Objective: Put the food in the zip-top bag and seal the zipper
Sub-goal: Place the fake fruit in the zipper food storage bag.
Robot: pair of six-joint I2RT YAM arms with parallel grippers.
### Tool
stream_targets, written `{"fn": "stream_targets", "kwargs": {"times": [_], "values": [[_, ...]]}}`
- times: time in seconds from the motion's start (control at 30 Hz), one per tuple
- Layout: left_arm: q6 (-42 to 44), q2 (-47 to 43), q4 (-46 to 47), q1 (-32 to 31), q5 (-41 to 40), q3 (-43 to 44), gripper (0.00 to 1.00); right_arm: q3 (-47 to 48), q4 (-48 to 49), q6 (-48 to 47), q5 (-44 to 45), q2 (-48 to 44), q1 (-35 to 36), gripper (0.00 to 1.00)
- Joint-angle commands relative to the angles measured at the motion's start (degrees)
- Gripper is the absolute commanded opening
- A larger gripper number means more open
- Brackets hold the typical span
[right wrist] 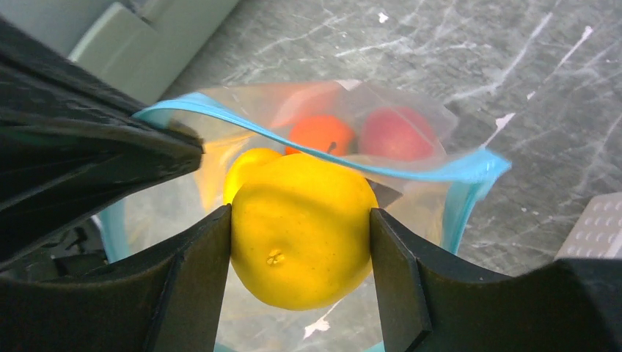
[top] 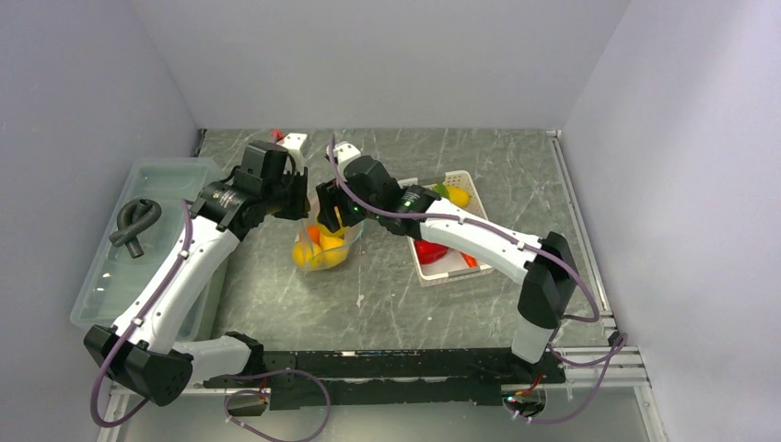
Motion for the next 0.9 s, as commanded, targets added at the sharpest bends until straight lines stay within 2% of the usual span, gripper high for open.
{"fn": "stream_targets", "kwargs": {"times": [0.0, 0.13, 0.33, 0.67, 0.87], "values": [[0.06, -0.81, 0.94, 0.23, 1.77, 3.24, 0.00, 3.62, 0.33, -0.80, 4.72, 0.32, 0.52, 0.44], [0.06, -0.77, 1.01, 0.23, 1.77, 3.00, 0.00, 3.63, 1.01, -0.42, 4.40, 0.10, 0.56, 0.68], [0.10, -0.42, 1.14, 0.23, 1.72, 2.95, 0.00, 3.22, 1.91, -0.50, 2.90, -1.48, 0.59, 0.90], [0.09, -0.28, 1.29, 0.23, 1.24, 2.95, 0.00, 1.17, 1.53, -1.54, 4.36, -6.98, 0.55, 0.93], [0.15, -0.36, 1.34, 0.23, 1.08, 2.84, 0.00, -1.74, -0.14, -3.47, 9.89, -12.63, 0.51, 0.92]]}}
